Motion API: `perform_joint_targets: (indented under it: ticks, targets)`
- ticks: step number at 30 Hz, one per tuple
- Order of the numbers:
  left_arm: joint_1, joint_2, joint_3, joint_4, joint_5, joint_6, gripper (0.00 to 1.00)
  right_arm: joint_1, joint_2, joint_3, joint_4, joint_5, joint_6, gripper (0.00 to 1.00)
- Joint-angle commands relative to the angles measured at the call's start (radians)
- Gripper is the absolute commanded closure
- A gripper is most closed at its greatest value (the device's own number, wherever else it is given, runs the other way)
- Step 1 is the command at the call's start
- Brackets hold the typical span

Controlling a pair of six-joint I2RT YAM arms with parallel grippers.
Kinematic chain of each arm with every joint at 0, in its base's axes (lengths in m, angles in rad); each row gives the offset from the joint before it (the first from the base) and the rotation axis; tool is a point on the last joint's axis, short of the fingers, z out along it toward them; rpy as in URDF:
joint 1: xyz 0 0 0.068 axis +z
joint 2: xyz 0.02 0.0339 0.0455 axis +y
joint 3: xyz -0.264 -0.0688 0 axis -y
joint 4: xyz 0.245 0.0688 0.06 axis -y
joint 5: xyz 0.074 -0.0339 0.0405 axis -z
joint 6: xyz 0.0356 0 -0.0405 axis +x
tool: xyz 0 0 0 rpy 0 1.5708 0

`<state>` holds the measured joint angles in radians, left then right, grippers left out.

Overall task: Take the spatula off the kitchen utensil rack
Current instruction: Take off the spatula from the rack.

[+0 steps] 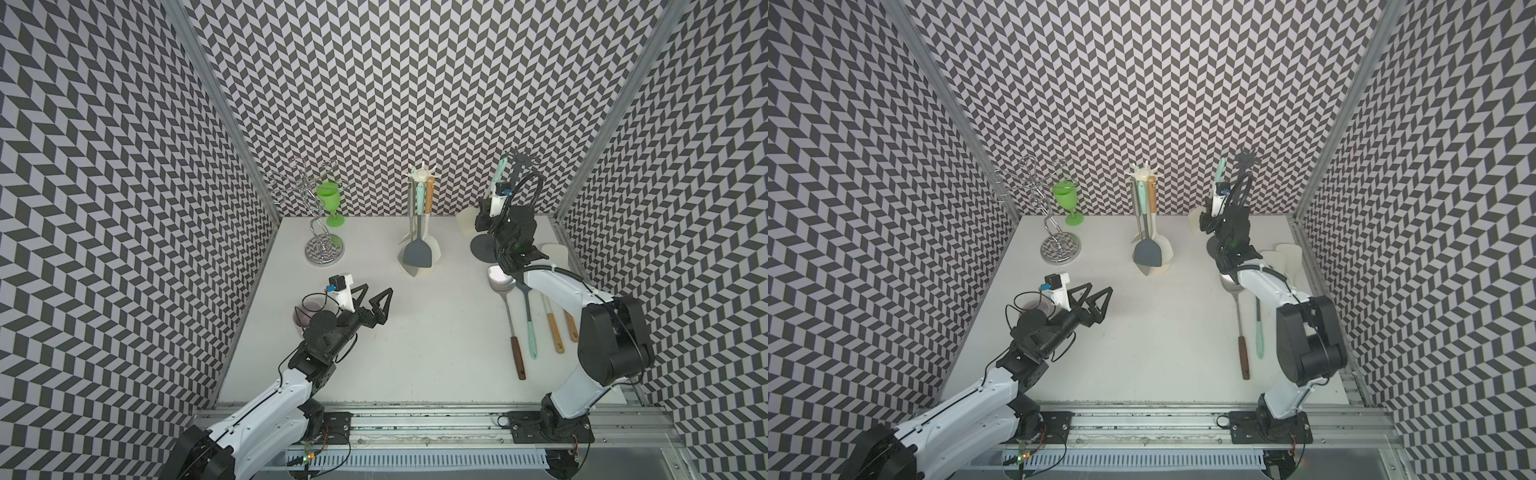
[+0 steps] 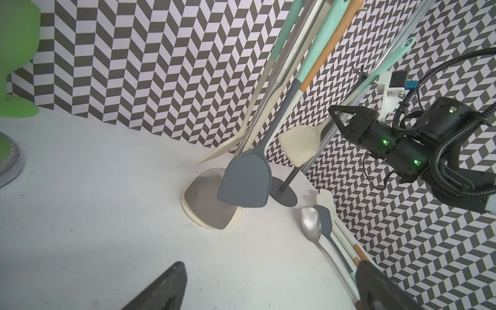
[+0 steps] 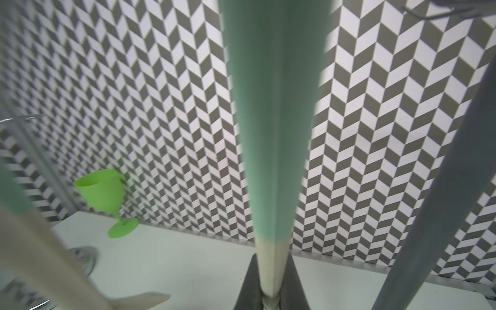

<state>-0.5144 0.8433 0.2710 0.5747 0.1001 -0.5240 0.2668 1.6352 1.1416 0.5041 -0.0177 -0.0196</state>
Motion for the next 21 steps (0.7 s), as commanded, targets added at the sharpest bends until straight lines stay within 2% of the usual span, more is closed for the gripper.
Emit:
perform_joint_targets:
  ticks: [1, 13, 17, 21]
  targets:
    - [0.001, -0.019, -0.015, 0.028, 0.013, 0.022, 0.00, 0.010, -0.107, -0.106, 0.175, -0.165, 0.021, 1.00]
    - [-0.041, -0.068, -0.001, -0.001, -0.001, 0.091, 0.00, 0.066, -0.435, -0.463, 0.256, -0.367, 0.148, 1.00]
    - [-0.105, -0.085, 0.028, -0.039, -0.055, 0.177, 0.00, 0.099, -0.473, -0.494, 0.235, -0.435, 0.162, 1.00]
    - [-0.203, -0.070, 0.077, -0.090, -0.157, 0.289, 0.00, 0.156, -0.472, -0.497, 0.188, -0.461, 0.161, 1.00]
